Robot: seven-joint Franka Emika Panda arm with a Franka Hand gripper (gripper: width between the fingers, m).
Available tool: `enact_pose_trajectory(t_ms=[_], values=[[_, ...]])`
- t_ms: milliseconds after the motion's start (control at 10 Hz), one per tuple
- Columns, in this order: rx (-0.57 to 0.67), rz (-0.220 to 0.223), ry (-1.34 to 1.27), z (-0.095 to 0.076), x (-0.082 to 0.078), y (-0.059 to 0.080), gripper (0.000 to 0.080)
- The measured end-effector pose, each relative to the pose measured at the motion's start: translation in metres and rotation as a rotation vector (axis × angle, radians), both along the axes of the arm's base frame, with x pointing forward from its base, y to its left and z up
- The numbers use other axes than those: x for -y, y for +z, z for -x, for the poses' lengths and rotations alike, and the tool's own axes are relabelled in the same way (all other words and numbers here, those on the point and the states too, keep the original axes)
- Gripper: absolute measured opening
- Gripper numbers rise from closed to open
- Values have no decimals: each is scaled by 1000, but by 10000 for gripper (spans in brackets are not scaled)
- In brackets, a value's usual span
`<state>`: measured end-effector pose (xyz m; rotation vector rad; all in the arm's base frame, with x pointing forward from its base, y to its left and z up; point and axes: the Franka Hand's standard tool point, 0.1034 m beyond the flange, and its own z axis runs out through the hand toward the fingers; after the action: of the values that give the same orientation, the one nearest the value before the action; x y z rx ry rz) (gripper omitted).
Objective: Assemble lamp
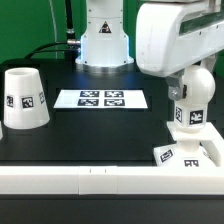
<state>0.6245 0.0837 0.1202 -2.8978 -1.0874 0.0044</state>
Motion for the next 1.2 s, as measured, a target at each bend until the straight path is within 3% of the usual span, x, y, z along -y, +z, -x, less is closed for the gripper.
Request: enact_pose_trajectory(t_ms=[600,800,1200], values=[[-17,5,-364,0,-1,0,578],[-27,-26,-578,-1,-1,0,578],[-28,-46,-992,1,0,-1,578]])
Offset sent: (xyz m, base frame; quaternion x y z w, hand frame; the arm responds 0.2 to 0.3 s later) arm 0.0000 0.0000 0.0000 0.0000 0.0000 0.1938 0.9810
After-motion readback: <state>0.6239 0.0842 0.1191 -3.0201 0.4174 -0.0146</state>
